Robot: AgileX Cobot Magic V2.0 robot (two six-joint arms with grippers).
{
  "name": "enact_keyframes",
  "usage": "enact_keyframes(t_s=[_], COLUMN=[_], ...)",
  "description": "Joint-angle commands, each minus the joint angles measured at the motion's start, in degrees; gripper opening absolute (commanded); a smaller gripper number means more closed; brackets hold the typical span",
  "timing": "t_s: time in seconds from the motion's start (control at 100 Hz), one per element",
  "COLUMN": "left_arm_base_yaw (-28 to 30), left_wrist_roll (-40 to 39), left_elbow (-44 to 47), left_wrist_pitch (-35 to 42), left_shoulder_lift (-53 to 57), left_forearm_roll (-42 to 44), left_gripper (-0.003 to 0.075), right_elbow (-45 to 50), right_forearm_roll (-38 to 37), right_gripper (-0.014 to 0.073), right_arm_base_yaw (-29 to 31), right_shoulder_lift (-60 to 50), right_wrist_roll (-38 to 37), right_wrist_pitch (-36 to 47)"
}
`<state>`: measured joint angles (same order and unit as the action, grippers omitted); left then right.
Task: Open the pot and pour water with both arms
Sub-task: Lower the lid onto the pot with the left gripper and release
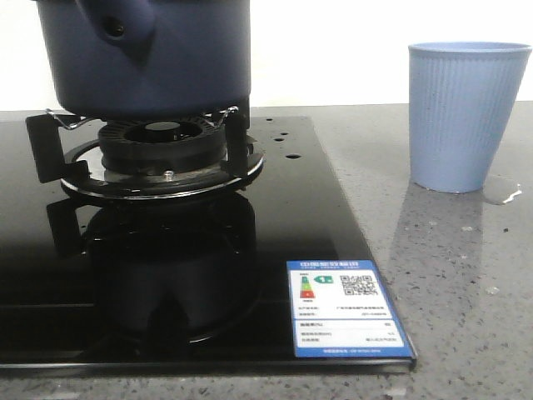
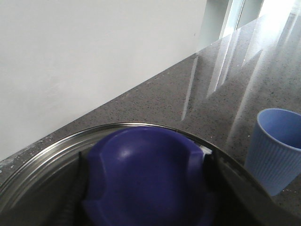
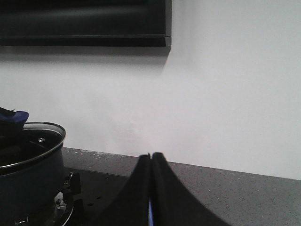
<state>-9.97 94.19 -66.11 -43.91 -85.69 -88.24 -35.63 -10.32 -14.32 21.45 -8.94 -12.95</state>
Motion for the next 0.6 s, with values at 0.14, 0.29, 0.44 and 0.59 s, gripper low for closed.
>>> enact_keyframes(t_s=[0.14, 0.29, 0.44, 0.59], left_arm_base_yaw=[-0.5, -0.5, -0.5, -0.5], left_wrist_roll=[0.1, -0.7, -3.5, -3.5], left_elbow=[-1.9, -1.9, -1.9, -1.9], left_wrist_pitch=[-2.4, -5.1, -5.4, -4.4], left_shoulder_lift=[2.0, 2.0, 2.0, 2.0], left_forearm_roll=[-4.7, -0.9, 2.9, 2.7], left_gripper=[0.0313, 0.0313, 0.0313, 0.0323], right_elbow=[-1.8, -1.8, -1.8, -1.8], right_forearm_roll=[-0.1, -0.1, 0.0, 0.5], right_gripper=[-0.0067, -0.0067, -0.0067, -0.0067], right_arm_base_yaw=[0.3, 0.3, 0.3, 0.3], right_shoulder_lift=[0.5, 0.5, 0.5, 0.5], right_wrist_roll=[-0.1, -0.1, -0.1, -0.1], right_wrist_pitch=[3.7, 3.7, 3.7, 3.7])
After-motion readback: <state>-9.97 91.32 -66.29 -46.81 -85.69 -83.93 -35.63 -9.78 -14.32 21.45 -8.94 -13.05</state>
